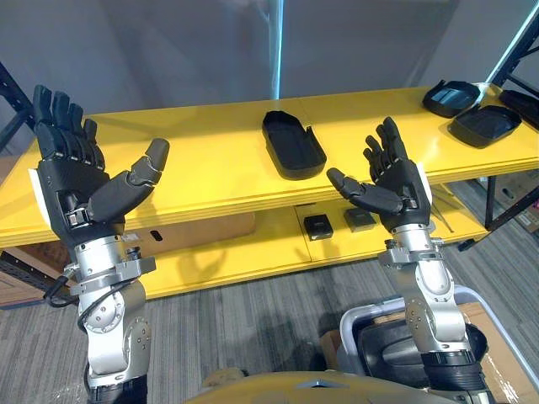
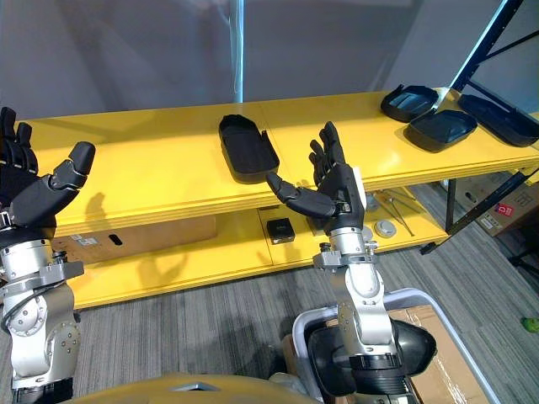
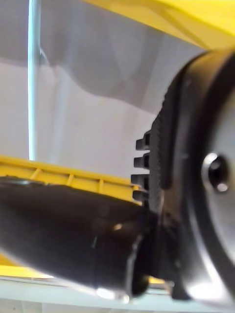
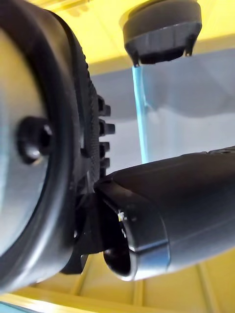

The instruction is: Walk over and take three plastic housings, then place them on the shelf

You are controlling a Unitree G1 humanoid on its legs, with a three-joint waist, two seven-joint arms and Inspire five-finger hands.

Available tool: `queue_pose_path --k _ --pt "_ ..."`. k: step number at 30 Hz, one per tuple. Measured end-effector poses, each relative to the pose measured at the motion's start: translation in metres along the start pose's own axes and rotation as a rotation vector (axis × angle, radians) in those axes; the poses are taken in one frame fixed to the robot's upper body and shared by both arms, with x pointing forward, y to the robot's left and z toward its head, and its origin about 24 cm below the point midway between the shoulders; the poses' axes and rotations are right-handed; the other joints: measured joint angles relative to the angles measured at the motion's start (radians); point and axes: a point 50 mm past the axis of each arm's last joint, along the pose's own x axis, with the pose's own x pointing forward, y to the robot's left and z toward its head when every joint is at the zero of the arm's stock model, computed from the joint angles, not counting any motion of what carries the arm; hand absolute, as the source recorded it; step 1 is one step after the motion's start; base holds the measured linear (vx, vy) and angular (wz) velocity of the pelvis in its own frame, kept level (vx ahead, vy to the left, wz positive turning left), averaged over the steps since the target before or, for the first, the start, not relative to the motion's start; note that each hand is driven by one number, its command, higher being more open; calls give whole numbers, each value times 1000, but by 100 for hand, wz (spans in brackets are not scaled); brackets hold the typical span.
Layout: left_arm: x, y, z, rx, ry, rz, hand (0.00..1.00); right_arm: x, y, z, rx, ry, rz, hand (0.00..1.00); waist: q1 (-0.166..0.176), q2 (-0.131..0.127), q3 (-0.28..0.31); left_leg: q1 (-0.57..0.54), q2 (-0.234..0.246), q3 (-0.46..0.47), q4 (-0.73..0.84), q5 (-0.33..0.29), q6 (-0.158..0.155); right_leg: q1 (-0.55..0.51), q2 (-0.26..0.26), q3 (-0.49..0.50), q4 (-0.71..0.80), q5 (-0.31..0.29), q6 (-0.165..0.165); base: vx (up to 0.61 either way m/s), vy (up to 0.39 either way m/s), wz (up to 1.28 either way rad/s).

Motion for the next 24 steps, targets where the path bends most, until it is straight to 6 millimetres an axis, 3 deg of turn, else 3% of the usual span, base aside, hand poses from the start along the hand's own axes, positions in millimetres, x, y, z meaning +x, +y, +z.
queue_pose_path --k 8,15,24 --pt "-3 0 -3 -24 18 7 100 -5 -3 -2 5 11 -12 100 -4 -4 7 -3 -1 -15 16 -1 1 8 -1 -7 0 0 0 0 0 3" --pt "-25 -1 -16 -142 123 68 100 -36 -4 -22 58 96 -45 100 -5 -9 61 -50 -5 -7 61 -30 -2 -29 -8 7 5 -4 6 -45 5 -3" --pt "-30 -18 -29 -220 235 22 100 -28 6 -20 61 80 30 100 -8 11 106 -131 14 4 175 -80 10 -69 -4 22 27 7 12 -34 15 -3"
